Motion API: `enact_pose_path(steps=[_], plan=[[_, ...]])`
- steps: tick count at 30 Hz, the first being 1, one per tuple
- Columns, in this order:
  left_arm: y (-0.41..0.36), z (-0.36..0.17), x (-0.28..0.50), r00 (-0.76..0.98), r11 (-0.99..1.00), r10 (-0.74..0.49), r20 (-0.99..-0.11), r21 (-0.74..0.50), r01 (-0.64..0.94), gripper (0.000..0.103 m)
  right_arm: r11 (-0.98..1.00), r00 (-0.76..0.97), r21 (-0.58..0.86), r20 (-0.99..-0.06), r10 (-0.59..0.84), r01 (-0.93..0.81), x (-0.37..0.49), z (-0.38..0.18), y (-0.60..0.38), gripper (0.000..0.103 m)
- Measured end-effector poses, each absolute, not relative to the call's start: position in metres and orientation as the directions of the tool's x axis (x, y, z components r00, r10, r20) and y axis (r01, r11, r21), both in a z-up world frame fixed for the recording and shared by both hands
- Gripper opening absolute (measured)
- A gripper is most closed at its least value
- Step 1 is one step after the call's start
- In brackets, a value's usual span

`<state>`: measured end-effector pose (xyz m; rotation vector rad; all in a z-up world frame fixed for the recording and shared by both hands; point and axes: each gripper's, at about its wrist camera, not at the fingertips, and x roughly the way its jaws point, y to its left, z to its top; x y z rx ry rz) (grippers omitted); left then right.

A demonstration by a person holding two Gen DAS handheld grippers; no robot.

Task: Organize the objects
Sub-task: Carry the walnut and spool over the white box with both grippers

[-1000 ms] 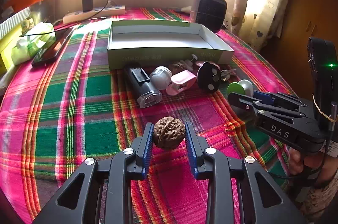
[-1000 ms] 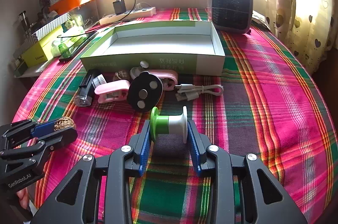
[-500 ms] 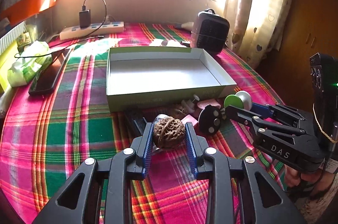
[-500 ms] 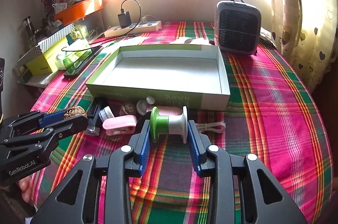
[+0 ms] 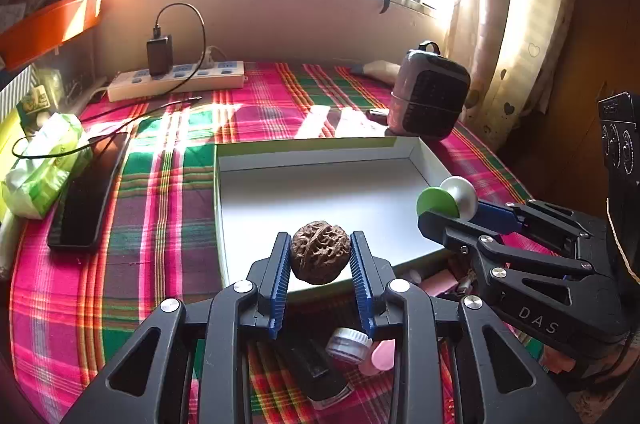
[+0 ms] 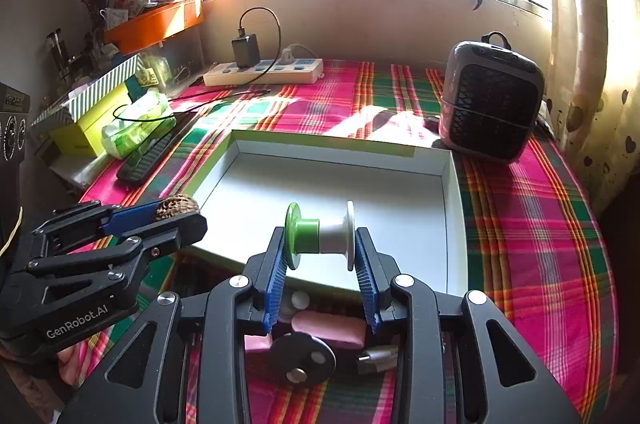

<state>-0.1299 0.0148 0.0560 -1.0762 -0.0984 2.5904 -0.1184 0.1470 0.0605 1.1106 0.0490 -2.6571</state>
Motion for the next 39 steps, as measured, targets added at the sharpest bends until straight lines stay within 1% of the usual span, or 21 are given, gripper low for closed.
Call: enact_pose_path(steps=[10, 21, 34, 39], plan=[[0.01, 0.049, -0.18, -0.639, -0.949, 0.31, -0.704, -0.19, -0.25, 0.027, -0.971, -0.639, 0.037, -0.747, -0.183, 0.235, -0.168, 0.049, 0.133, 0.035], [0.014, 0.035, -0.221, -0.602, -0.959, 0.274, -0.75, -0.166, -0.229, 0.027, -0.979, -0.585, 0.052, -0.795, -0.16, 0.196, -0.213, 0.033, 0.129, 0.035], [0.021, 0.019, -0.244, -0.561, -0.965, 0.244, -0.791, -0.138, -0.225, 0.027, -0.981, -0.559, 0.03, -0.818, -0.133, 0.189, -0.227, 0.023, 0.126, 0.035], [0.022, 0.017, -0.246, -0.564, -0.966, 0.239, -0.791, -0.133, -0.223, 0.027, -0.982, -0.552, 0.029, -0.823, -0.13, 0.187, -0.229, 0.02, 0.127, 0.035]])
